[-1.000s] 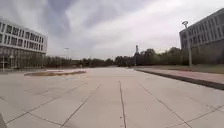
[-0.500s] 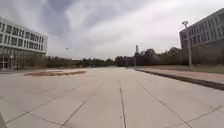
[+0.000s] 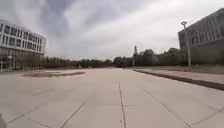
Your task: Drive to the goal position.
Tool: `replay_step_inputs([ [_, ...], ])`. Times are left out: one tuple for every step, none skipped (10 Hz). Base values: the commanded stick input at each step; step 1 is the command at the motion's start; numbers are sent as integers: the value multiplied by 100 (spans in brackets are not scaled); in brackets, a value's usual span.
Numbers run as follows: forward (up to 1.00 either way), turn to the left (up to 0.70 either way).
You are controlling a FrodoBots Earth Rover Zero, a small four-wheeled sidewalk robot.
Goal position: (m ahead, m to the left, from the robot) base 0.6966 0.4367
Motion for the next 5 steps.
replay_step_inputs([
  [50, 0],
  [50, 0],
  [50, 0],
  [50, 0],
  [50, 0],
])
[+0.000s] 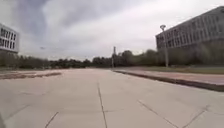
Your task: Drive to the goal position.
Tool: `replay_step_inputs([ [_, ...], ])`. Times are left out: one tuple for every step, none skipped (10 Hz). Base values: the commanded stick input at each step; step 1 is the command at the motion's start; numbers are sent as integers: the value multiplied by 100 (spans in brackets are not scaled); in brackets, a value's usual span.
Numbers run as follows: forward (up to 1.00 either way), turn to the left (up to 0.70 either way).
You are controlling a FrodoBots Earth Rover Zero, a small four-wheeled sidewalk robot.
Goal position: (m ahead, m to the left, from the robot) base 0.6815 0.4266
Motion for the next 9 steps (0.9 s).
replay_step_inputs([
  [50, 0],
  [50, 0],
  [50, 0],
  [50, 0],
  [50, 0],
  [50, 0],
  [50, 0],
  [50, 0],
  [50, 0],
])
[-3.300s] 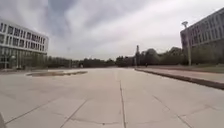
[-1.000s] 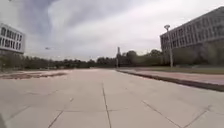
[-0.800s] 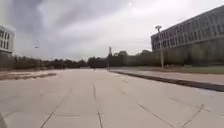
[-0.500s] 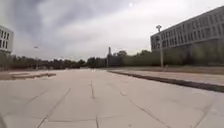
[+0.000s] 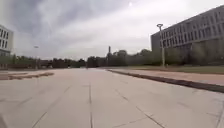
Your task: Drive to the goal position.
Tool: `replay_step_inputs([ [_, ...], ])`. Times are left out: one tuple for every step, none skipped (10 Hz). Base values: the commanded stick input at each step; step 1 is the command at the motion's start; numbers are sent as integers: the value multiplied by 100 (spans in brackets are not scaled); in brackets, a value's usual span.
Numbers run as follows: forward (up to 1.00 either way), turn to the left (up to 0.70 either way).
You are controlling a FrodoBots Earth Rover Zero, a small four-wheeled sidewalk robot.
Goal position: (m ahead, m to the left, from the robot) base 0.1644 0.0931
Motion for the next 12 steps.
replay_step_inputs([
  [50, 0],
  [50, 0],
  [50, 0],
  [50, 0],
  [50, 0],
  [50, 0],
  [50, 0],
  [50, 0],
  [50, 0],
  [50, 0],
  [50, 0],
  [50, 0],
])
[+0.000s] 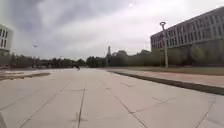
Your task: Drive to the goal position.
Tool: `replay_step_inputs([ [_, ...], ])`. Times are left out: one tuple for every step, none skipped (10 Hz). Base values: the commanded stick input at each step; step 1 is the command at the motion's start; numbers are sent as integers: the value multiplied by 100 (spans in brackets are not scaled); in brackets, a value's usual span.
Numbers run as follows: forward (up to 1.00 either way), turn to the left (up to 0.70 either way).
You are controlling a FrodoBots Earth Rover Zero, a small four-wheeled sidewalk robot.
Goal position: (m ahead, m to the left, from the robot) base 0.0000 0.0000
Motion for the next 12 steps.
replay_step_inputs([
  [50, 0],
  [50, 0],
  [50, 0],
  [50, 0],
  [50, 0],
  [50, 0],
  [50, 0],
  [50, 0],
  [50, 0],
  [50, 0],
  [50, 0],
  [50, 0],
])
